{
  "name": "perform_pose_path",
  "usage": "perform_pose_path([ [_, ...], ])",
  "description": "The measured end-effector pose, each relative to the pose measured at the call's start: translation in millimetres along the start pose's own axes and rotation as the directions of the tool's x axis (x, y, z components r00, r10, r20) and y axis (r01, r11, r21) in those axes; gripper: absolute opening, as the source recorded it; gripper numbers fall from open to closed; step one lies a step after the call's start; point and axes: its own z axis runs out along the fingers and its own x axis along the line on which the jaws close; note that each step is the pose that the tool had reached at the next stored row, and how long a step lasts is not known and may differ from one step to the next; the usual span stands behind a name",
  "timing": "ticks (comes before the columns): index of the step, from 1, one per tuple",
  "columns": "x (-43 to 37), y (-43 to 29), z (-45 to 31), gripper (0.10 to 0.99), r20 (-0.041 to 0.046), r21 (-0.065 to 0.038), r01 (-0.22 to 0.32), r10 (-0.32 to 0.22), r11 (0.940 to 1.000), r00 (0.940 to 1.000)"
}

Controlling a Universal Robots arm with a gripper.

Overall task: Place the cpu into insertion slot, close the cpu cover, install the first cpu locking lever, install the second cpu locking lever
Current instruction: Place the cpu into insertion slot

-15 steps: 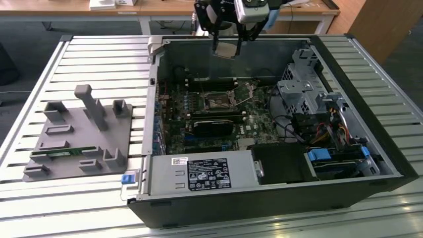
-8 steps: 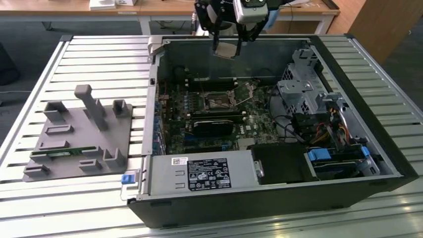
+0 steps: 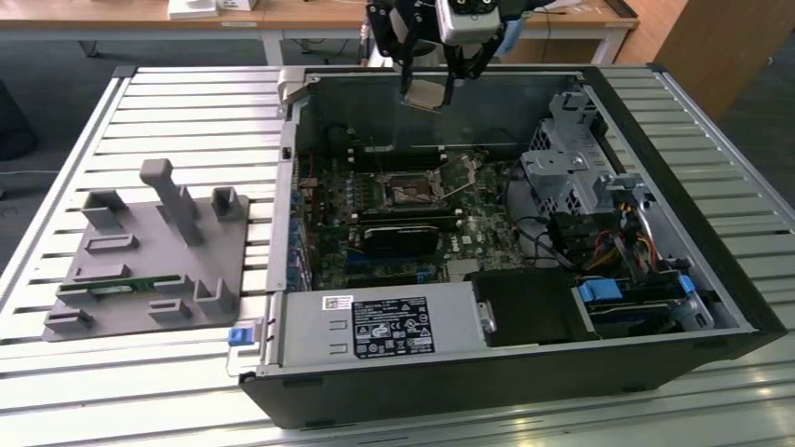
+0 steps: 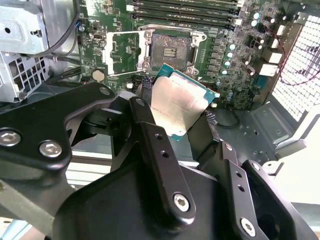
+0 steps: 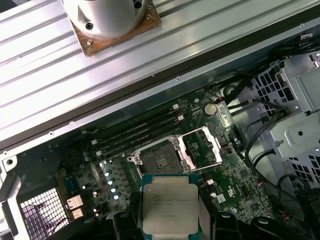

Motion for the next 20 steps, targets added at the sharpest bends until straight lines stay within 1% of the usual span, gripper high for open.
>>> perform_pose_path([
  [11, 0.0, 0.0, 0.2, 0.537, 0.005, -0.001, -0.055, 0.055, 0.9985, 0.9985],
  [15, 0.0, 0.0, 0.3, 0.537, 0.0077, -0.002, -0.086, 0.086, 0.9963, 0.9963],
  [20, 0.1, -0.1, 0.6, 0.537, 0.0111, -0.003, -0.124, 0.124, 0.9922, 0.9922],
])
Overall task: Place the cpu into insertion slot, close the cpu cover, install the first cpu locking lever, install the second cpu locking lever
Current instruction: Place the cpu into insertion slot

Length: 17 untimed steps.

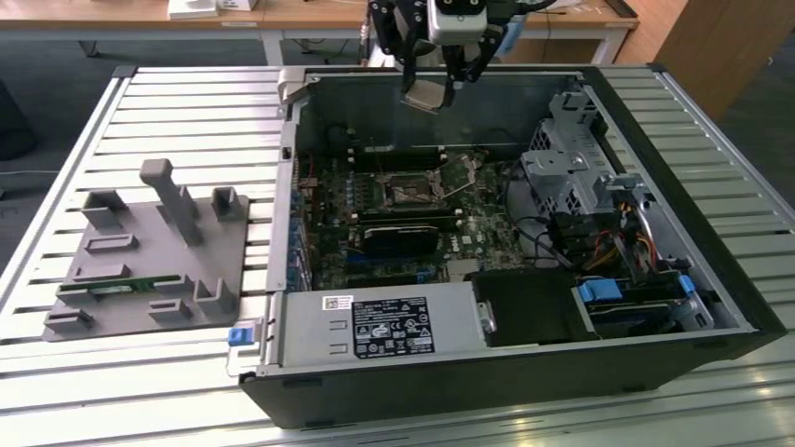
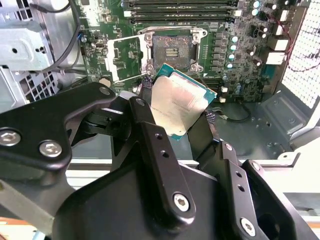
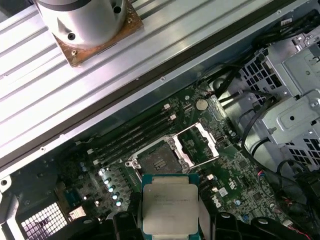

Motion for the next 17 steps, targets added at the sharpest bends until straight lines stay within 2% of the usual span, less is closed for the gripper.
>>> perform_pose_path([
  [9, 0.0, -0.1, 0.8, 0.537, 0.0078, -0.001, -0.079, 0.079, 0.9969, 0.9969],
  [17, 0.0, -0.2, 1.4, 0.537, 0.0141, -0.002, -0.147, 0.148, 0.9891, 0.989],
])
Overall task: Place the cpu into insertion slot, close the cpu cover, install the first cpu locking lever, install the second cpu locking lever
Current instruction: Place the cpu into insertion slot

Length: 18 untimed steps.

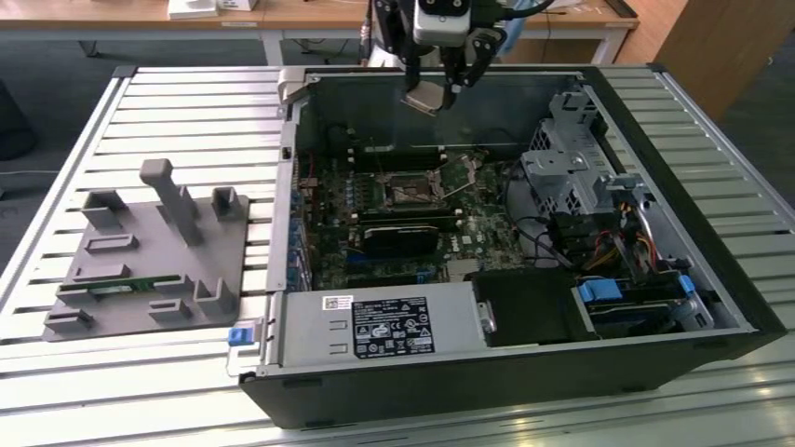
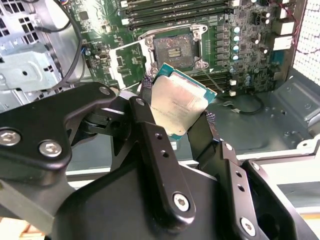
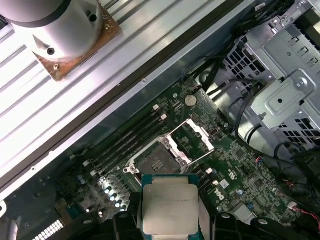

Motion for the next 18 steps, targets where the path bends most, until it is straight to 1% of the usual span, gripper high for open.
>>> perform_pose_path([
  [5, 0.0, 0.0, 0.5, 0.537, 0.0043, -0.001, -0.046, 0.046, 0.9989, 0.9989],
  [11, 0.0, -0.1, 1.0, 0.537, 0.0093, -0.002, -0.1, 0.1, 0.995, 0.995],
  [16, 0.0, -0.1, 1.4, 0.537, 0.0129, -0.002, -0.138, 0.138, 0.9904, 0.9903],
  [17, 0.0, -0.1, 1.5, 0.537, 0.0144, -0.003, -0.156, 0.156, 0.9878, 0.9877],
  [18, 0.0, -0.1, 1.5, 0.537, 0.015, -0.003, -0.163, 0.163, 0.9866, 0.9865],
])
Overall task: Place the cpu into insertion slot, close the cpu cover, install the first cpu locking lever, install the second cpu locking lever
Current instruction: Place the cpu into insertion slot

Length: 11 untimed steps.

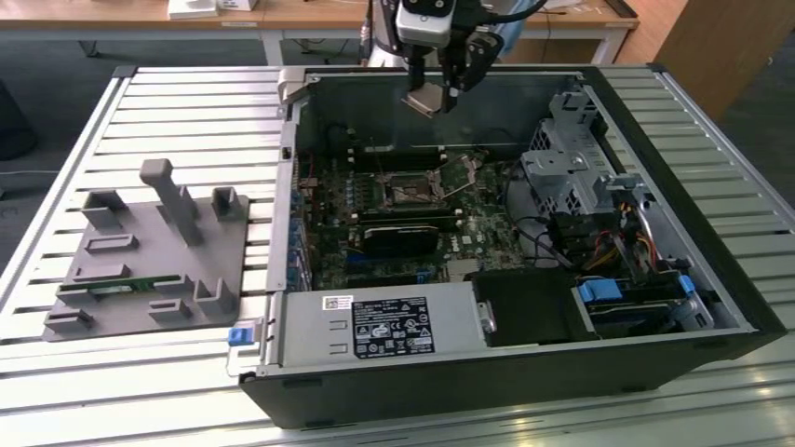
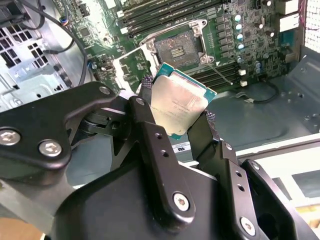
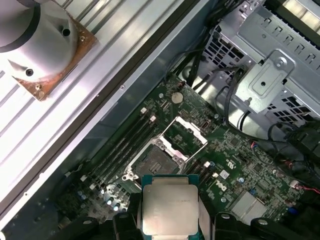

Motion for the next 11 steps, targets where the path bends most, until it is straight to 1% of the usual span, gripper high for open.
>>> perform_pose_path([
  [5, 0.0, 0.0, 0.2, 0.537, 0.0036, -0.001, -0.042, 0.042, 0.9991, 0.9991],
  [11, 0.0, -0.1, 0.7, 0.537, 0.0082, -0.002, -0.095, 0.095, 0.9955, 0.9954],
])
